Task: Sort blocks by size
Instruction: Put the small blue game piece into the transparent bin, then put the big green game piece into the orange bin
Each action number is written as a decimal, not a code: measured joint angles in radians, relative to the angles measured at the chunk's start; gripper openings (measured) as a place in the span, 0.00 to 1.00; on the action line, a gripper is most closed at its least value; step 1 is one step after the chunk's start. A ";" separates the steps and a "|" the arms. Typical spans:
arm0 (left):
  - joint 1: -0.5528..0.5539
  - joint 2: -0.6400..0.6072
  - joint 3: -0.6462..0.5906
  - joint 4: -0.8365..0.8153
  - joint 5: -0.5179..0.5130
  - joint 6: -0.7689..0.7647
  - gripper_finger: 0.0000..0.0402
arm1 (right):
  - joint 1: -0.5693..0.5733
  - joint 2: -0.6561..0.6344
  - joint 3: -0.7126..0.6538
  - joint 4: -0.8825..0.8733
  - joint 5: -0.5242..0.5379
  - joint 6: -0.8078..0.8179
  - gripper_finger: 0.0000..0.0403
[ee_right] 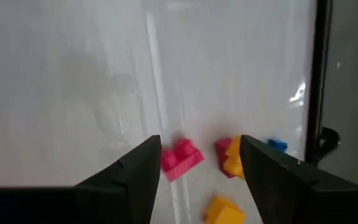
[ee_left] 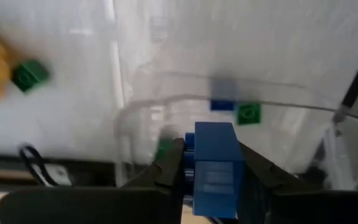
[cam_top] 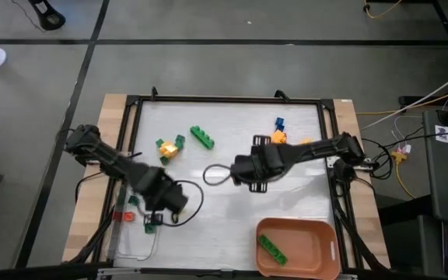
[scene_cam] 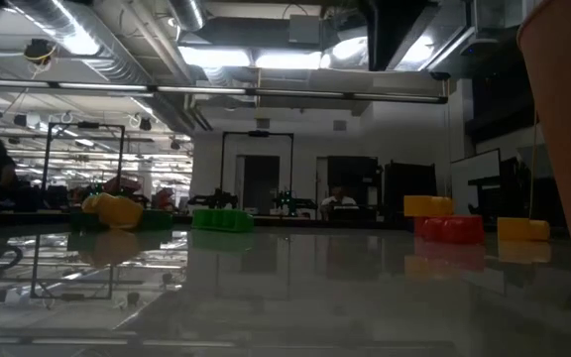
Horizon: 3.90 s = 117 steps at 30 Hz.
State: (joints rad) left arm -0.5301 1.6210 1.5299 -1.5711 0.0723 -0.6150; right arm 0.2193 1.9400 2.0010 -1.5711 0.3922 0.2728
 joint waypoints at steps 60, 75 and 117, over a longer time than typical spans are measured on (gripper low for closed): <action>-0.392 -0.093 -0.224 -0.001 -0.906 -0.508 0.42 | -0.240 0.364 -0.216 1.121 0.282 -0.096 0.54; -0.392 -0.093 -0.354 0.032 -0.903 -0.630 0.42 | -0.239 0.404 -0.216 1.167 0.249 -0.099 0.54; -0.393 -0.093 -0.363 0.072 -0.902 -0.619 0.42 | -0.349 0.401 -0.193 1.086 0.126 -0.140 0.02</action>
State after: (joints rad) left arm -0.9230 1.5284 1.1667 -1.4986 -0.8299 -1.2343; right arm -0.1300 2.3405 1.8075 -0.4851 0.5181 0.1326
